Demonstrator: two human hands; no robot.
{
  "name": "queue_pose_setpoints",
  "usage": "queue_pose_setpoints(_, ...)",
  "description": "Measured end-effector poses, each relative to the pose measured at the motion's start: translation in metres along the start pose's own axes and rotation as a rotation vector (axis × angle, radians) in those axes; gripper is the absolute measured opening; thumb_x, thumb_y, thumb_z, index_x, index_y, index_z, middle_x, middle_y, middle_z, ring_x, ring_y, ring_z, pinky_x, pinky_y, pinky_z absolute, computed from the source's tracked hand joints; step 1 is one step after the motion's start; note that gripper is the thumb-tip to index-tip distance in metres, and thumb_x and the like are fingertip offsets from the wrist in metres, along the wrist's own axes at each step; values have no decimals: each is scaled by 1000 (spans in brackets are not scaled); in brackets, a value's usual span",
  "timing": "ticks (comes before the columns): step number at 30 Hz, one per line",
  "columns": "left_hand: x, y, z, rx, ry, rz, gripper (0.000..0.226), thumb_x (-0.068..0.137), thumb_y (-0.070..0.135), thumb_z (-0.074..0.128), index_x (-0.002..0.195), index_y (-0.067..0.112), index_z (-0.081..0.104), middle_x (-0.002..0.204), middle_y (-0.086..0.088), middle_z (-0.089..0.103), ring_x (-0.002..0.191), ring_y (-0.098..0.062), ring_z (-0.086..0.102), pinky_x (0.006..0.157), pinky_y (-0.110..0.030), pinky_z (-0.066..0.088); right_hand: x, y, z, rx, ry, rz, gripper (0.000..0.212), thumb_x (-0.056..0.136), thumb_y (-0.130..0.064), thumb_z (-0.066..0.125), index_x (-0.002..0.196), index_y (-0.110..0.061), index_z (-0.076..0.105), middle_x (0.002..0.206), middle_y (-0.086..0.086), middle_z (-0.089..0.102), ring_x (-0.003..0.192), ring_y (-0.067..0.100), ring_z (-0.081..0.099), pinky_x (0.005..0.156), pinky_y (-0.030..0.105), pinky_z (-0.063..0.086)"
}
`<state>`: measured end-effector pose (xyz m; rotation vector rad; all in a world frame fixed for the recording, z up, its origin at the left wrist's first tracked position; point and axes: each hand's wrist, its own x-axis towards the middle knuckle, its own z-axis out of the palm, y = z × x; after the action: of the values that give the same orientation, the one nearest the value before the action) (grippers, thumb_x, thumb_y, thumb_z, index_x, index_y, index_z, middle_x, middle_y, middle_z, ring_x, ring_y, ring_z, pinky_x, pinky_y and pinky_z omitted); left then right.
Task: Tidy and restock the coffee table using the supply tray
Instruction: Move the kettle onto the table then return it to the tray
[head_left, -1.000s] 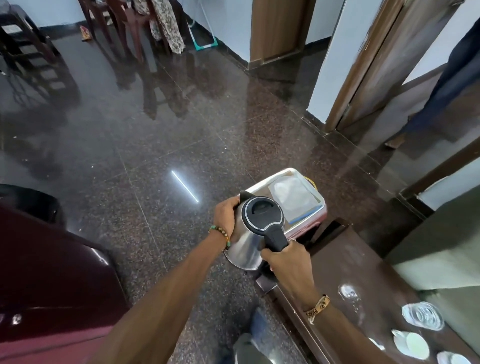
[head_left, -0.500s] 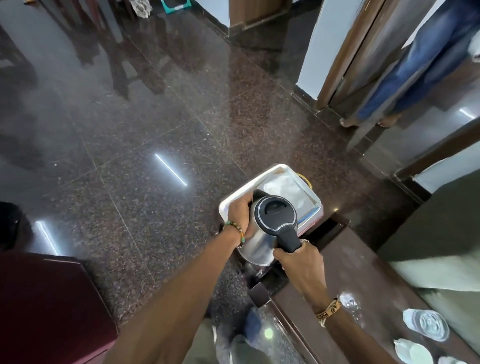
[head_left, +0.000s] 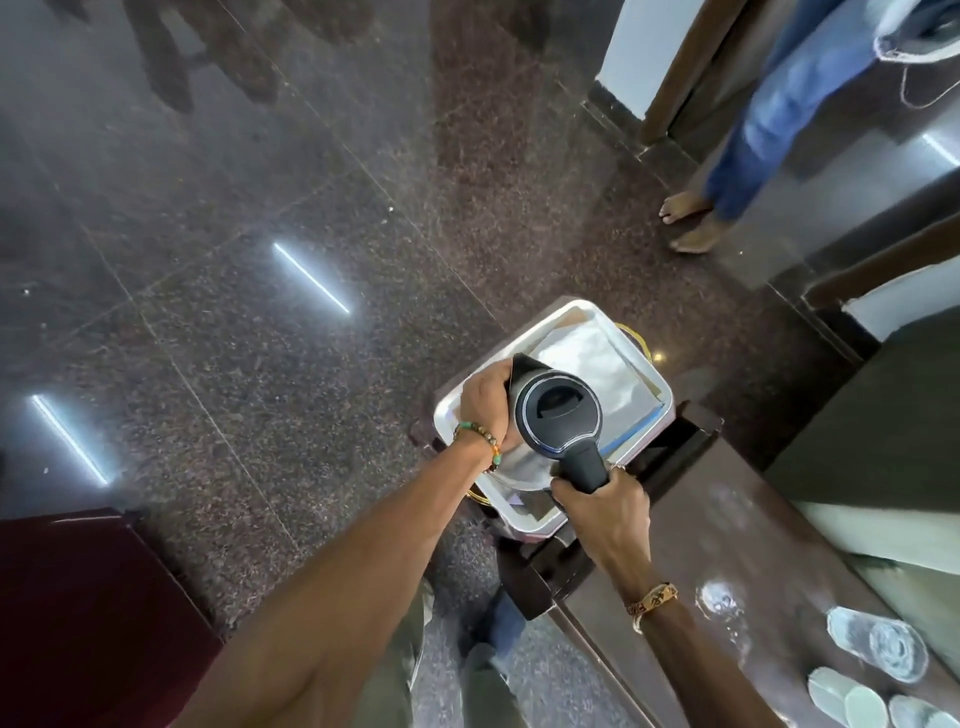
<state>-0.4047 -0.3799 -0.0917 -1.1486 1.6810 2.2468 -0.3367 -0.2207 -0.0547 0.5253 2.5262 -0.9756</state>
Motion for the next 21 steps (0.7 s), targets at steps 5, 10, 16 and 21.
queue_pose_setpoints(5,18,8,-8,-23,22,77,28,81,21,51,73,20,78,62,5,70,58,-8,61,54,-24,48,12,-11,18,39,0,-27,31,60,-47,70,60,-20,56,52,-9,59,53,17,59,47,24,41)
queue_pose_setpoints(10,25,9,-15,-97,31,118,33,85,8,46,73,13,77,62,1,70,56,-8,61,51,-19,47,23,-11,31,57,-56,-36,26,65,-41,77,67,-21,59,51,-9,59,42,7,52,43,26,43)
queue_pose_setpoints(16,33,-5,-26,-71,70,104,30,81,14,47,83,6,76,69,-5,70,62,-12,63,55,-23,49,27,-4,45,12,-56,-38,30,66,-44,76,64,-19,59,53,-5,61,46,12,53,41,21,42)
queue_pose_setpoints(21,34,-8,-30,-122,96,122,31,75,16,47,68,22,77,66,1,72,64,-13,66,59,-26,53,25,2,54,47,-66,-35,28,64,-42,76,66,-20,58,58,0,67,54,27,63,47,38,54)
